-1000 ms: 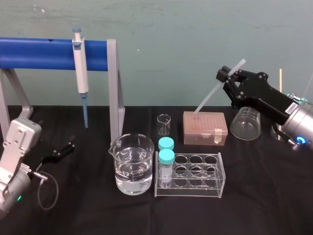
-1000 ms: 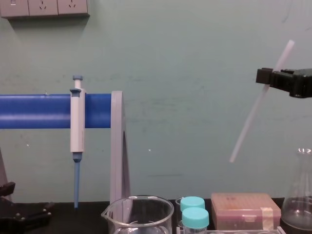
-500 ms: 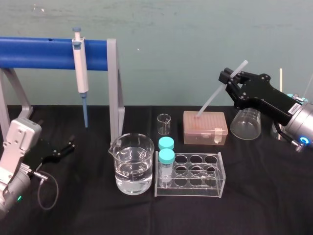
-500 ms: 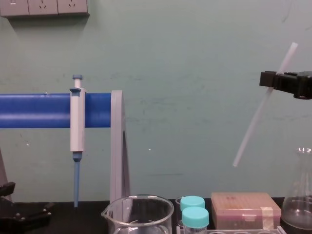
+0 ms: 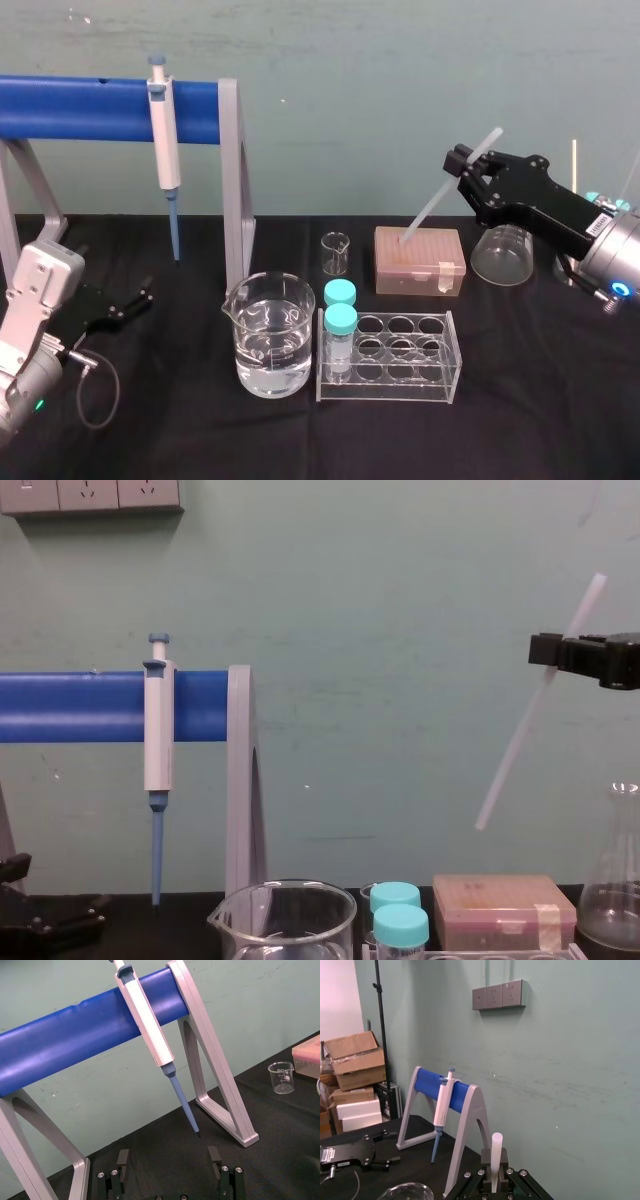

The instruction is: Pick up the stirring rod with one hand, then place it down.

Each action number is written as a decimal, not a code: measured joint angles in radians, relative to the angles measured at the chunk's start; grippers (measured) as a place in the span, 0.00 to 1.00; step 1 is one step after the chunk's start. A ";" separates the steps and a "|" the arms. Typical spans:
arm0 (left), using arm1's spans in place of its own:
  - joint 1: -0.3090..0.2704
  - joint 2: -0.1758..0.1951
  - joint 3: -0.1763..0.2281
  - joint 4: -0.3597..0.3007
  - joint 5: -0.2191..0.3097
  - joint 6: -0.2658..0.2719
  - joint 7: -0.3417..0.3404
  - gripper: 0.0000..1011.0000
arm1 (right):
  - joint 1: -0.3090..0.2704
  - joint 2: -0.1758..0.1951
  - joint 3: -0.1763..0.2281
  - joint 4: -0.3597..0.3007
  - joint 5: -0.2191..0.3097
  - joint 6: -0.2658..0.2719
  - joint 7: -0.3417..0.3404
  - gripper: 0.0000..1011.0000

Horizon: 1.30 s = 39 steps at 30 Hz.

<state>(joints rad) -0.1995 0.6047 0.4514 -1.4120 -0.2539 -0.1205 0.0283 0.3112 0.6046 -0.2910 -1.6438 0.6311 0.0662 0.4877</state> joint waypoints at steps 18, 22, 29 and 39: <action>0.000 0.000 0.000 0.000 0.000 0.000 0.000 0.99 | 0.002 0.015 -0.009 -0.014 0.020 0.048 -0.016 0.08; 0.000 0.000 0.000 0.000 0.000 0.000 0.000 0.99 | 0.003 0.020 -0.010 -0.018 0.028 0.058 -0.018 0.08; 0.000 0.000 0.000 0.000 0.000 0.000 0.000 0.99 | 0.009 0.033 -0.013 -0.024 0.045 0.084 -0.018 0.08; 0.000 0.000 0.000 0.000 0.000 0.000 0.000 0.99 | 0.017 0.049 -0.024 -0.027 0.059 0.102 -0.020 0.08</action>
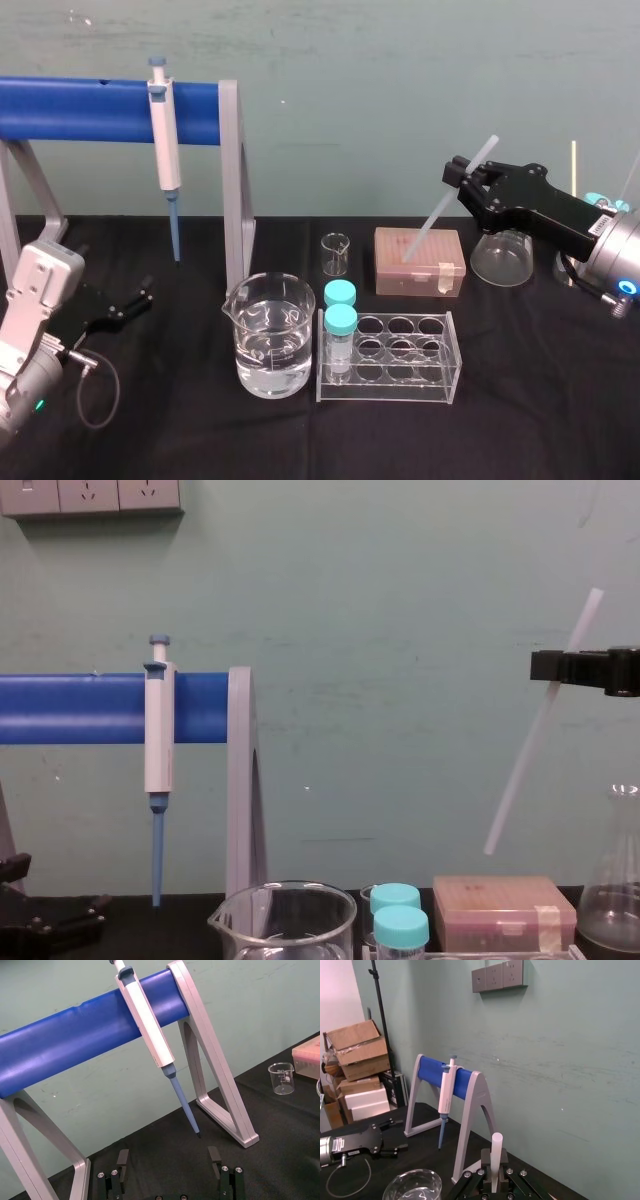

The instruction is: Pick up the stirring rod with one hand, then place it down.

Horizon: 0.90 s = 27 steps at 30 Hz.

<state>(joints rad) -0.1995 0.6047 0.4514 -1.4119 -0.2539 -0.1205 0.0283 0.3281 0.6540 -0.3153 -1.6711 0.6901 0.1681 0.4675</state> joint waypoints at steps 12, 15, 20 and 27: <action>0.000 0.000 0.000 0.000 0.000 0.000 0.000 0.99 | 0.001 0.009 -0.007 -0.003 0.009 0.000 -0.005 0.08; 0.000 0.000 0.000 0.000 0.000 0.000 0.000 0.99 | 0.001 0.010 -0.008 -0.003 0.011 -0.002 -0.005 0.08; 0.000 0.000 0.000 0.000 0.000 0.000 0.000 0.99 | -0.002 0.014 -0.008 -0.005 0.015 -0.004 -0.007 0.08; 0.000 0.000 0.000 0.000 0.000 0.000 0.000 0.99 | -0.006 0.018 -0.008 -0.010 0.018 -0.005 -0.010 0.08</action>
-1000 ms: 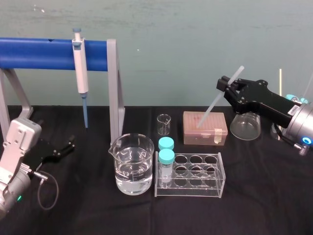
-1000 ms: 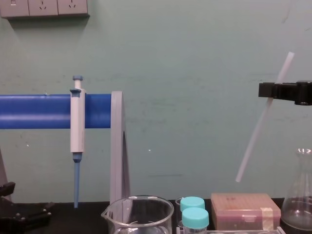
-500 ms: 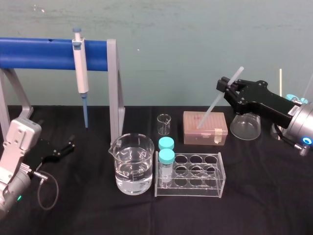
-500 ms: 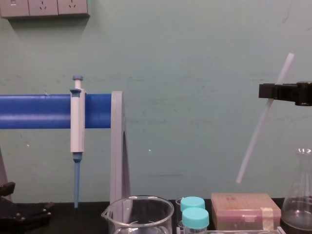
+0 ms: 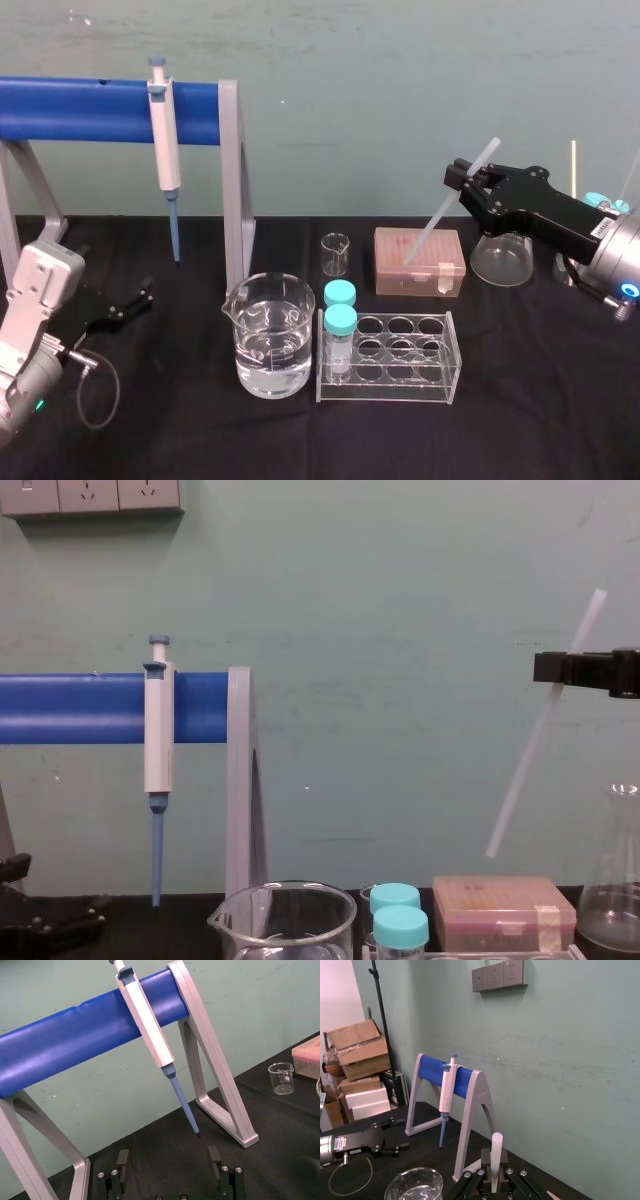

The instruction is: Pick up the stirring rod with one hand, then place it down.

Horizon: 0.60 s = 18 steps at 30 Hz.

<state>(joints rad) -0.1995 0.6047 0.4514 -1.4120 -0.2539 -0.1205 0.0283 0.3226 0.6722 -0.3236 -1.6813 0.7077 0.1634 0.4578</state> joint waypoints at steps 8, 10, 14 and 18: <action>0.000 0.000 0.000 0.000 0.000 0.000 0.000 0.99 | -0.003 0.003 0.000 -0.005 0.002 0.000 -0.002 0.08; 0.000 0.000 0.000 0.000 0.000 0.000 0.000 0.99 | -0.005 0.005 0.000 -0.007 0.002 0.000 -0.004 0.08; 0.000 0.000 0.000 0.000 0.000 0.000 0.000 0.99 | -0.008 0.006 0.001 -0.010 0.002 -0.001 -0.005 0.08; 0.000 0.000 0.000 0.000 0.000 0.000 0.000 0.99 | -0.012 0.007 0.001 -0.012 0.002 -0.003 -0.006 0.08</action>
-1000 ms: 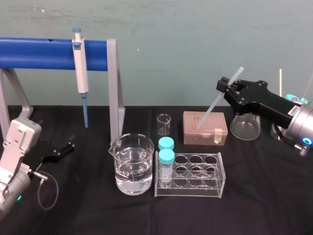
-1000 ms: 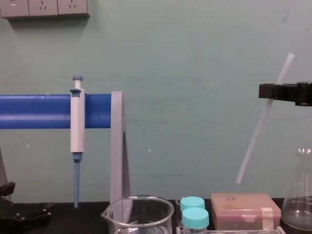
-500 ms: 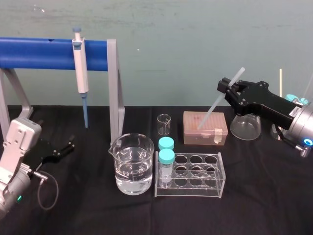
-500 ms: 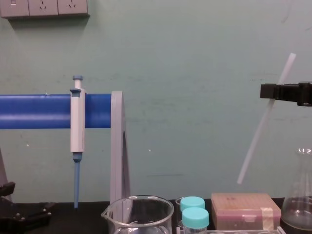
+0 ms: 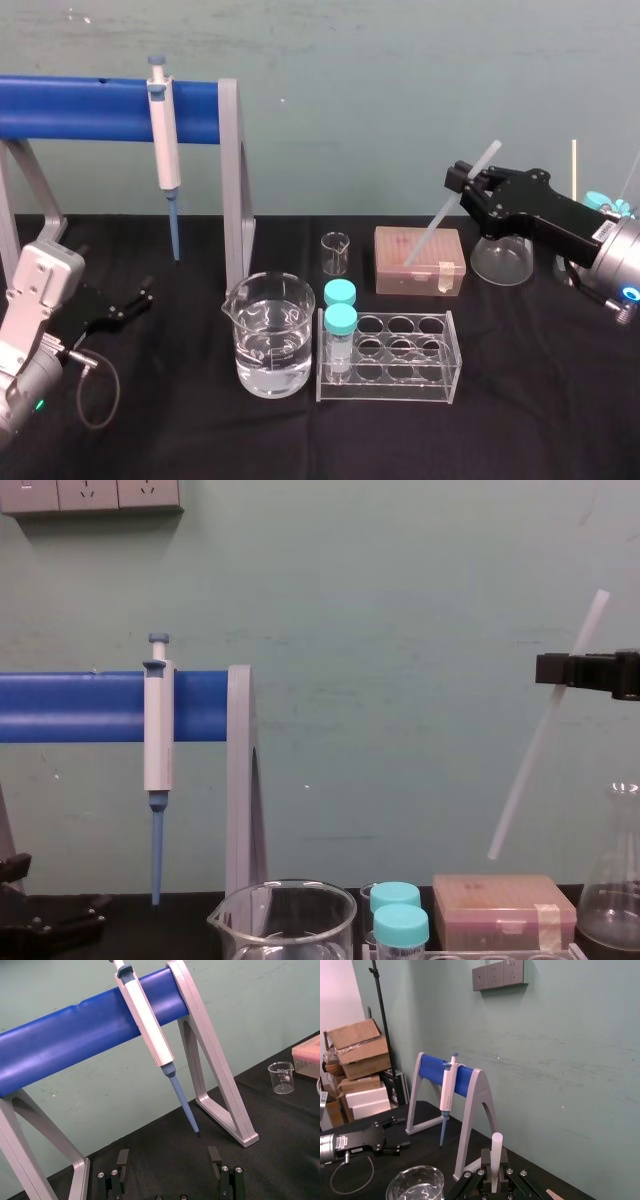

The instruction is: Pick up the stirring rod with one hand, then place it down.

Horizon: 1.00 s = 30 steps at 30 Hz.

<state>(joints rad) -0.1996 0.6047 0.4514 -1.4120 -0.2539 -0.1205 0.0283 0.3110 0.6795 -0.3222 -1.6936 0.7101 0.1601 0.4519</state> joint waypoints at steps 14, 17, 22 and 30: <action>0.000 0.000 0.000 0.000 0.000 0.000 0.000 0.99 | -0.017 0.007 0.008 -0.015 0.003 -0.004 -0.005 0.08; 0.000 0.000 0.000 0.000 0.000 0.000 0.000 0.99 | -0.020 0.008 0.009 -0.019 0.004 -0.004 -0.007 0.08; 0.000 0.000 0.000 0.000 0.000 0.000 0.000 0.99 | -0.023 0.010 0.010 -0.022 0.004 -0.002 -0.008 0.08; 0.000 0.000 0.000 0.000 0.000 0.000 0.000 0.99 | -0.027 0.012 0.012 -0.027 0.005 0.000 -0.011 0.08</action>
<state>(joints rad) -0.1995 0.6047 0.4514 -1.4120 -0.2539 -0.1205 0.0283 0.2839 0.6918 -0.3101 -1.7208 0.7148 0.1596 0.4413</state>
